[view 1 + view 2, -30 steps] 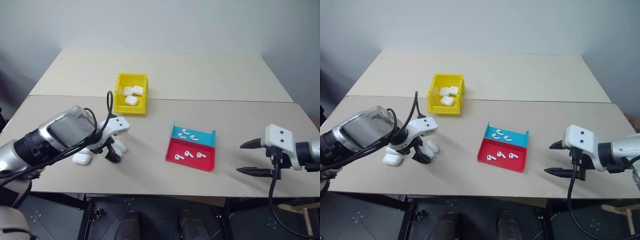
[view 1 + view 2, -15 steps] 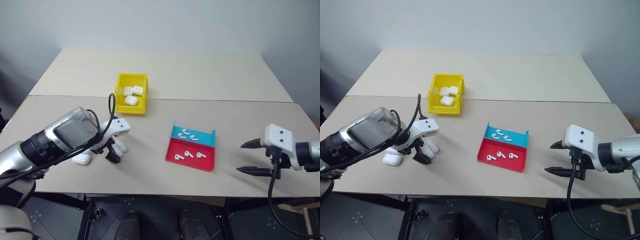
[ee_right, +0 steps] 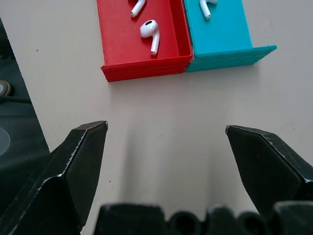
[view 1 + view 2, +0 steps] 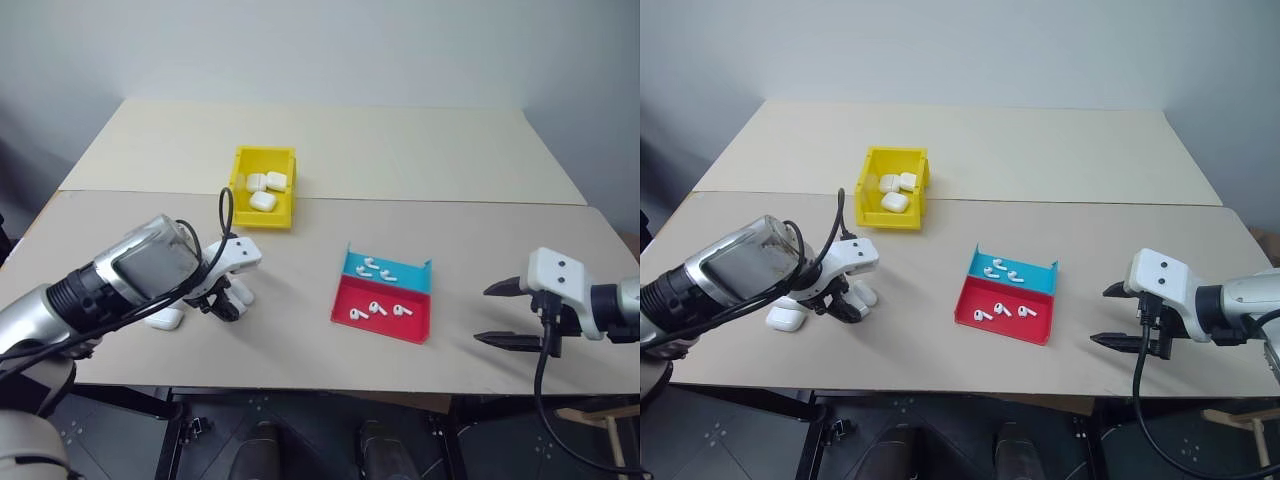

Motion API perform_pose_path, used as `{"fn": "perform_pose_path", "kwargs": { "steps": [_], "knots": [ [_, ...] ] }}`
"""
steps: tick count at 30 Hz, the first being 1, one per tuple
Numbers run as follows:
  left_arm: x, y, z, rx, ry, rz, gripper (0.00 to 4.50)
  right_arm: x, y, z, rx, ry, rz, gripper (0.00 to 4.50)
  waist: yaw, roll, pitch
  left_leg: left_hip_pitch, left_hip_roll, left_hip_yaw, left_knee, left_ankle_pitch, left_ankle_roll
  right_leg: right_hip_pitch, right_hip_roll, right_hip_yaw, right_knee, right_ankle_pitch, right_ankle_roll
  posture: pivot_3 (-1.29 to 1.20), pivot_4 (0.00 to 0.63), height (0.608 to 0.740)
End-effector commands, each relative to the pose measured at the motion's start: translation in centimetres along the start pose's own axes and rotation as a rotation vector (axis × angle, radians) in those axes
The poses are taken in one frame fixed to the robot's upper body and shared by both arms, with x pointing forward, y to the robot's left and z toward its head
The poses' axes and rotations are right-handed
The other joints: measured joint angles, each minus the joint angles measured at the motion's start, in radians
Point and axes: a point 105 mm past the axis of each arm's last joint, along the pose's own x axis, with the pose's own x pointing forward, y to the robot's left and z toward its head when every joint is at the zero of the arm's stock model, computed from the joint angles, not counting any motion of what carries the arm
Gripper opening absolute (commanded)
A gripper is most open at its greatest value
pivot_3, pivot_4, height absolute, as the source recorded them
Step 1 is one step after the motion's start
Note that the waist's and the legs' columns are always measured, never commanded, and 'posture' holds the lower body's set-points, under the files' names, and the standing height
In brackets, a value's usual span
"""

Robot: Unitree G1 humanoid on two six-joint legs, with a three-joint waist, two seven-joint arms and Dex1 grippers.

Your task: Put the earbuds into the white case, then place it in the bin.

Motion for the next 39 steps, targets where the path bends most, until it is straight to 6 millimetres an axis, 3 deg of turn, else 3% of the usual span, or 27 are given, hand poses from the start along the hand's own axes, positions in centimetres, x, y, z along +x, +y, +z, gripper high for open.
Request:
{"fn": "perform_pose_path", "kwargs": {
  "steps": [1, 4, 7, 9, 11, 16, 22, 27, 36, 39],
  "knots": [
    [-3.0, 1.3, 1.9, 0.025, -0.126, 0.086, 2.76, -1.2, -1.0, 1.3, -0.056, -0.009, -0.065, 4.5, 0.0, 0.0, 0.0, 0.0, 0.0, 0.0, 0.0, 0.0, 0.0, 0.0, 0.0, 0.0, 0.0, 0.0, 0.0, 0.0, 0.15, 0.74],
    [-7.3, 1.8, 3.9, -0.019, -0.347, 0.118, 2.76, -2.0, -1.6, 1.9, -0.081, -0.01, -0.1, 4.5, -0.001, -0.001, 0.001, -0.001, 0.0, 0.0, 0.001, 0.0, 0.0, 0.0, 0.0, 0.0, 0.0, 0.0, 0.0, 0.0, 0.15, 0.74],
    [-10.2, 1.1, 5.9, 0.022, -0.634, 0.157, 2.76, -2.6, -1.9, 2.8, -0.085, -0.014, -0.104, 4.5, -0.004, 0.001, 0.0, -0.002, 0.0, 0.0, 0.001, 0.0, 0.0, -0.001, 0.0, 0.0, -0.001, 0.0, 0.0, 0.0, 0.15, 0.74],
    [-11.9, 0.1, 6.9, 0.1, -0.901, 0.205, 2.76, -3.0, -2.1, 4.1, -0.012, -0.042, -0.082, 4.5, -0.008, 0.004, -0.002, 0.0, 0.0, 0.0, 0.001, 0.0, 0.0, 0.0, -0.001, 0.0, -0.001, 0.0, 0.001, 0.0, 0.15, 0.74],
    [-13.3, -1.9, 6.7, 0.208, -1.206, 0.262, 2.76, -3.2, -2.2, 5.5, -0.044, -0.041, -0.073, 4.5, -0.011, 0.006, -0.003, 0.001, 0.0, 0.001, 0.001, 0.0, 0.0, 0.001, -0.001, 0.001, -0.001, 0.0, 0.0, 0.0, 0.15, 0.74],
    [-12.3, -5.3, 4.7, 0.177, -1.492, 0.199, 2.76, -2.4, -1.4, 7.4, -0.176, 0.015, -0.014, 4.5, -0.007, 0.004, -0.003, 0.002, 0.001, 0.001, 0.001, 0.0, 0.0, 0.002, 0.0, 0.0, 0.0, 0.001, -0.001, 0.0, 0.15, 0.74],
    [-9.6, -7.6, 3.7, 0.225, -1.579, 0.018, 2.76, -0.3, 0.0, 8.8, -0.209, 0.044, 0.08, 4.5, 0.006, 0.004, -0.003, 0.002, 0.001, 0.002, 0.002, 0.0, 0.0, 0.003, -0.001, 0.0, -0.001, 0.001, 0.0, 0.0, 0.15, 0.74],
    [-7.1, -8.4, 2.8, 0.287, -1.551, -0.062, 2.76, 2.0, 1.0, 8.8, -0.273, 0.102, 0.106, 4.5, 0.001, 0.004, -0.003, 0.002, 0.001, 0.001, 0.002, -0.001, 0.001, 0.002, 0.0, 0.0, -0.001, 0.001, 0.0, 0.0, 0.15, 0.74],
    [-5.1, -9.3, 1.9, 0.434, -1.568, -0.138, 2.76, 5.4, 1.8, 9.7, -0.279, 0.117, 0.148, 4.5, -0.002, 0.004, -0.003, 0.001, 0.001, 0.001, 0.002, -0.001, 0.001, 0.002, 0.0, 0.0, -0.001, 0.001, 0.0, 0.0, 0.15, 0.74],
    [-4.7, -9.7, 1.8, 0.444, -1.576, -0.148, 2.76, 6.4, 2.1, 9.3, -0.287, 0.144, 0.156, 3.89, -0.001, 0.004, -0.003, 0.001, 0.001, 0.001, 0.002, -0.001, 0.001, 0.001, -0.001, 0.0, -0.001, 0.001, 0.0, 0.0, 0.15, 0.74]
  ]
}}
